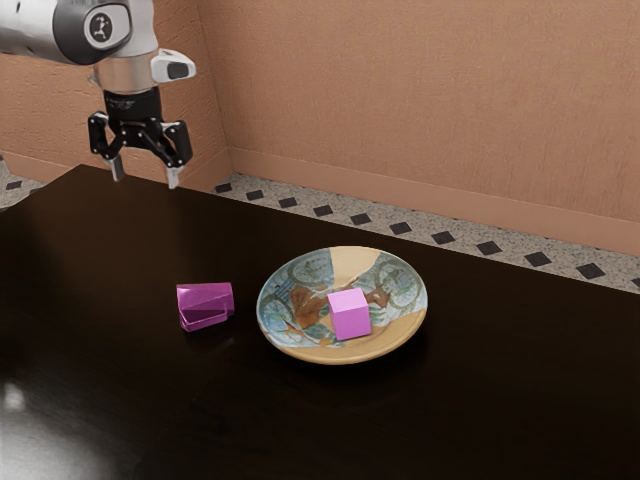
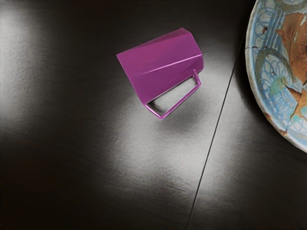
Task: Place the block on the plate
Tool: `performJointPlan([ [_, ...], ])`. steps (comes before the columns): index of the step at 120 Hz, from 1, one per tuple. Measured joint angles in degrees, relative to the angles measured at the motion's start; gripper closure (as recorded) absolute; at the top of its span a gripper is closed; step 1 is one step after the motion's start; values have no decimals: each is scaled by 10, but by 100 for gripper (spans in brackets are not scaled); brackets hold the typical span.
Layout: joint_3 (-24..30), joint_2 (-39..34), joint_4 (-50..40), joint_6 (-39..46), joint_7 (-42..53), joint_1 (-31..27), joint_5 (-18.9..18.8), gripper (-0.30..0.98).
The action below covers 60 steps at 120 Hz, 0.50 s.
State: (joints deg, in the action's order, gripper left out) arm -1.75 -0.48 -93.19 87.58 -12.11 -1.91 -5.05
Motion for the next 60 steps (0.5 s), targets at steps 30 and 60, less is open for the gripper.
performJointPlan([
  [30,0,0,0,3,32,6,-2,0],
  [60,0,0,0,4,53,20,-2,0],
])
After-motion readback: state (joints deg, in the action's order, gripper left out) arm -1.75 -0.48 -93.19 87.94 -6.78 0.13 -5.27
